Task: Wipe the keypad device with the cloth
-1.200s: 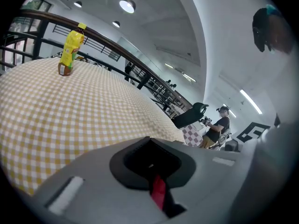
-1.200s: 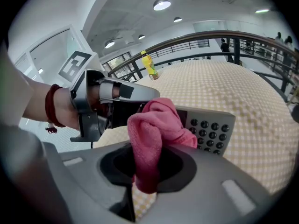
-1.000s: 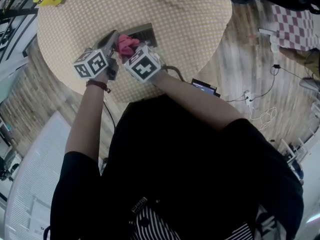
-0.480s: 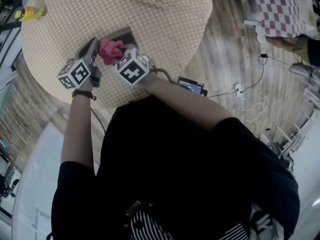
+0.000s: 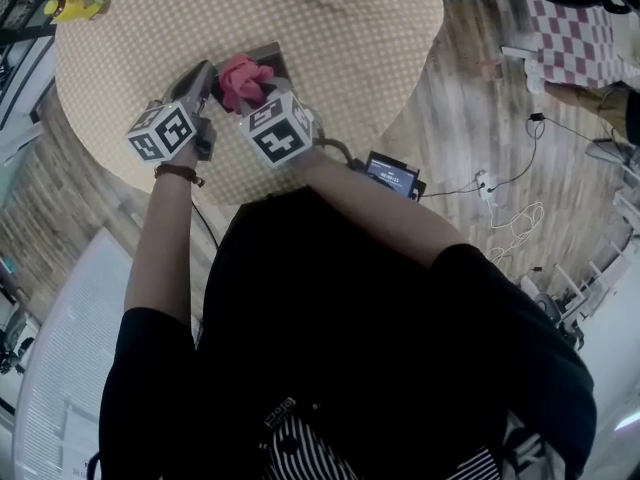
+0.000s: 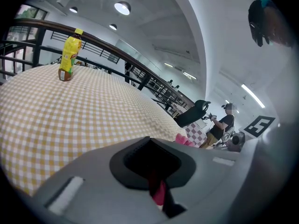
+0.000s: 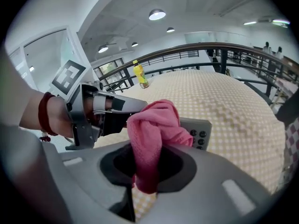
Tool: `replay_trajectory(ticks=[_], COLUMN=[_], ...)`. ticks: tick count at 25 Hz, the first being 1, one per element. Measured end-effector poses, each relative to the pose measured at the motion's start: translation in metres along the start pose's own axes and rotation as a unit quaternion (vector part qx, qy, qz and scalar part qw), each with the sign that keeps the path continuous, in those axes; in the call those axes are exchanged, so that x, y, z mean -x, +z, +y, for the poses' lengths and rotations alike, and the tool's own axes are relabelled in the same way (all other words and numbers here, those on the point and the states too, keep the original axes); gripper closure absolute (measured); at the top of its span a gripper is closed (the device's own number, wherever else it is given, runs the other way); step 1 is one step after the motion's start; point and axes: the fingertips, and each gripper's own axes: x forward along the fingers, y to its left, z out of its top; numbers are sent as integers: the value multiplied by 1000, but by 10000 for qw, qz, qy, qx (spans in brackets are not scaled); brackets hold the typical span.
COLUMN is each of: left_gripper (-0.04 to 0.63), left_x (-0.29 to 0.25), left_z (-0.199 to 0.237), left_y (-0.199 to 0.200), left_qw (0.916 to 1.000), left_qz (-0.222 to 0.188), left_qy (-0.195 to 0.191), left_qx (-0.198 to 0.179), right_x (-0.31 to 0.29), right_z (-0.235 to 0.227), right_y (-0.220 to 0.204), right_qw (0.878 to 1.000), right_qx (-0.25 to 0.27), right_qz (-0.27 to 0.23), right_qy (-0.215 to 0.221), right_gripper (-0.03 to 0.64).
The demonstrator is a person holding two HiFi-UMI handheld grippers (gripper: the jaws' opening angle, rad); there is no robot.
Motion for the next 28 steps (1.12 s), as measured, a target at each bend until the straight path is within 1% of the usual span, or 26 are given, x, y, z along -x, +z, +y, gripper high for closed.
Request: replay_trajectory(ticks=[9, 12, 14, 19, 23, 28], left_gripper=[594, 594, 594, 594, 594, 594], left_x=[1, 6, 6, 4, 4, 5], left_z=[1, 4, 5, 3, 5, 6], left_y=[1, 2, 4, 3, 3, 1], left_qw=[10000, 9999, 9998, 9999, 9998, 9998], left_qz=[-57, -115, -153, -115, -174, -160], left_qy=[17, 67, 83, 54, 72, 122], left_qx=[23, 97, 99, 47, 62, -71], right_x=[-20, -29, -32, -32, -28, -21], right_z=[33, 51, 56, 53, 44, 28], right_y=[7, 9, 11, 7, 6, 3], right_qw=[9987, 9986, 9984, 9978, 9981, 9984], right_qx=[341, 295, 310, 427, 441, 464], right_qz=[96, 84, 81, 104, 127, 107], right_qy=[359, 442, 469, 502, 422, 299], right_gripper=[534, 534, 534, 534, 534, 534])
